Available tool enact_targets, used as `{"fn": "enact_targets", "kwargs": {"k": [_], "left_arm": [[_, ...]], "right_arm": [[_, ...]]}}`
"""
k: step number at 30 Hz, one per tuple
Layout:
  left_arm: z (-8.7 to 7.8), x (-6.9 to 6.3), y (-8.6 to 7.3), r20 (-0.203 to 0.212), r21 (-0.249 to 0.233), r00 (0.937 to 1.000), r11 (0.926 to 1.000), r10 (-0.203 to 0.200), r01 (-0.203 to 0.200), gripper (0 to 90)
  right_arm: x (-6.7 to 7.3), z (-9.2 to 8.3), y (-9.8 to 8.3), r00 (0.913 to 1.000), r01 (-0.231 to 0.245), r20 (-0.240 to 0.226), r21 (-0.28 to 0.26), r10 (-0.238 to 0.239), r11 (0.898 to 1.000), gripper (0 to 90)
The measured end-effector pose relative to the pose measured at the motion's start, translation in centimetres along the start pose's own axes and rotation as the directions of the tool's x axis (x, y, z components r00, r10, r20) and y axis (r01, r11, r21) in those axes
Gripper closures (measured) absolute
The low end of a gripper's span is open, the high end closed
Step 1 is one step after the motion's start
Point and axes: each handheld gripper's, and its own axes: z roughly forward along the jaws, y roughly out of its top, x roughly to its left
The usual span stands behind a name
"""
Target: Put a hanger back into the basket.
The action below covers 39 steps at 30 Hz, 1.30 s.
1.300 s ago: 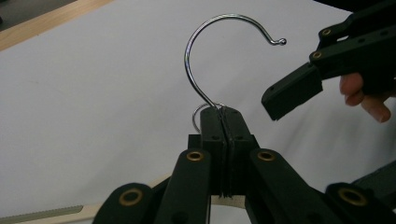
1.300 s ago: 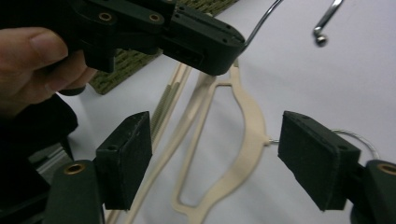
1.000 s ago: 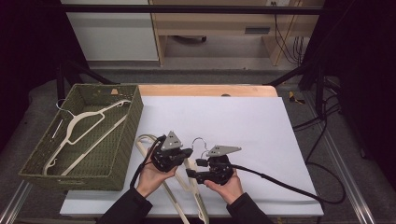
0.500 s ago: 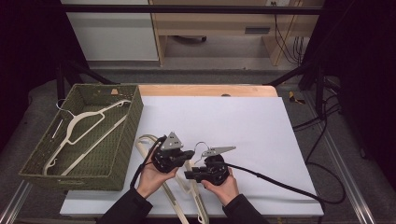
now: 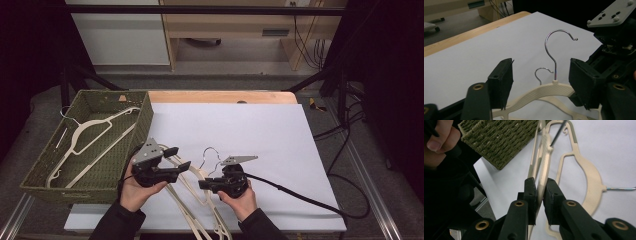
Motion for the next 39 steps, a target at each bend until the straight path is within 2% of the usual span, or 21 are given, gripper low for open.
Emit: {"fn": "enact_targets", "kwargs": {"k": [2, 3, 9, 14, 15, 16, 19, 21, 23, 25, 26, 27, 28, 29, 31, 32, 34, 35, 36, 37, 39], "left_arm": [[-0.3, 0.1, 0.0, 0.005, -0.004, 1.0000, 1.0000, 0.002, -0.002, 33.0], [-0.7, 0.3, 0.0, 0.007, -0.011, 1.0000, 0.9999, -0.004, 0.004, 28.0], [-0.7, 0.7, -0.1, 0.011, 0.002, 0.9998, 0.9999, -0.016, 0.016, 20.6], [-0.4, 0.6, -0.1, 0.036, 0.016, 0.9993, 0.9999, -0.005, 0.004, 16.3], [-0.4, 0.6, -0.1, 0.036, 0.016, 0.9993, 0.9999, -0.005, 0.004, 15.7], [-0.3, 0.5, -0.2, 0.042, 0.020, 0.9991, 0.9998, 0.000, -0.001, 15.2], [0.4, 0.2, -0.3, 0.065, 0.046, 0.9978, 0.9988, 0.014, -0.017, 14.3], [1.0, -0.1, -0.5, 0.077, 0.072, 0.9966, 0.9968, 0.030, -0.036, 14.5], [1.5, -0.4, -0.6, 0.094, 0.090, 0.9945, 0.9945, 0.045, -0.053, 15.1], [1.9, -0.7, -0.7, 0.114, 0.116, 0.9913, 0.9900, 0.067, -0.080, 17.5], [2.2, -0.9, -0.8, 0.124, 0.137, 0.9884, 0.9851, 0.087, -0.104, 19.1], [2.4, -1.0, -0.9, 0.128, 0.145, 0.9873, 0.9831, 0.094, -0.112, 24.4], [2.5, -1.1, -0.9, 0.137, 0.159, 0.9856, 0.9800, 0.099, -0.120, 24.4], [2.8, -1.3, -1.1, 0.143, 0.171, 0.9828, 0.9751, 0.117, -0.141, 29.7], [2.9, -1.3, -1.1, 0.145, 0.177, 0.9817, 0.9730, 0.123, -0.148, 37.3], [3.0, -1.4, -1.2, 0.158, 0.189, 0.9789, 0.9692, 0.129, -0.159, 37.3], [3.2, -1.5, -1.3, 0.173, 0.205, 0.9749, 0.9630, 0.141, -0.175, 49.4], [3.2, -1.5, -1.3, 0.173, 0.205, 0.9749, 0.9630, 0.141, -0.175, 51.4], [3.2, -1.7, -1.3, 0.180, 0.210, 0.9713, 0.9585, 0.155, -0.192, 53.2], [3.2, -1.7, -1.3, 0.180, 0.210, 0.9713, 0.9585, 0.155, -0.192, 57.1], [3.2, -1.8, -1.3, 0.197, 0.219, 0.9671, 0.9543, 0.161, -0.203, 63.3]], "right_arm": [[0.1, -0.2, 0.1, 0.9999, -0.013, 0.002, 0.004, 0.013, 1.000, 82.7], [0.2, -0.7, 0.3, 0.9999, -0.016, 0.000, 0.006, 0.016, 1.000, 84.1], [0.6, -1.8, 0.7, 1.0000, -0.005, -0.001, 0.005, 0.005, 1.000, 86.5], [0.5, -2.8, 1.0, 0.9976, 0.067, -0.020, 0.048, -0.066, 0.997, 86.5], [0.5, -2.8, 1.0, 0.9976, 0.067, -0.020, 0.048, -0.066, 0.997, 86.5], [0.4, -3.3, 1.2, 0.9930, 0.115, -0.033, 0.049, -0.113, 0.992, 86.5], [0.4, -3.9, 1.3, 0.9896, 0.137, -0.048, 0.046, -0.135, 0.989, 86.5], [0.5, -4.7, 1.5, 0.9813, 0.186, -0.058, 0.035, -0.184, 0.982, 86.5], [0.5, -4.9, 1.5, 0.9792, 0.195, -0.061, 0.030, -0.193, 0.980, 86.6], [0.5, -5.3, 1.5, 0.9765, 0.204, -0.075, 0.022, -0.202, 0.979, 86.6], [0.4, -5.4, 1.5, 0.9750, 0.209, -0.081, 0.017, -0.207, 0.978, 86.6], [0.3, -5.6, 1.5, 0.9722, 0.217, -0.093, 0.015, -0.215, 0.976, 86.6], [0.3, -5.6, 1.5, 0.9722, 0.217, -0.093, 0.015, -0.215, 0.976, 86.6], [0.3, -5.6, 1.4, 0.9702, 0.224, -0.098, 0.016, -0.222, 0.974, 86.5], [0.3, -5.6, 1.4, 0.9696, 0.225, -0.102, 0.015, -0.223, 0.974, 86.5], [0.4, -5.6, 1.4, 0.9689, 0.226, -0.107, 0.015, -0.223, 0.974, 86.5], [0.4, -5.5, 1.4, 0.9648, 0.238, -0.119, 0.019, -0.234, 0.971, 86.6], [0.4, -5.5, 1.4, 0.9648, 0.238, -0.119, 0.019, -0.234, 0.971, 86.6], [0.4, -5.5, 1.4, 0.9649, 0.236, -0.123, 0.022, -0.232, 0.971, 86.5], [0.3, -5.5, 1.4, 0.9633, 0.242, -0.126, 0.024, -0.237, 0.970, 86.5], [0.4, -5.4, 1.3, 0.9629, 0.242, -0.131, 0.032, -0.236, 0.970, 86.5]]}}
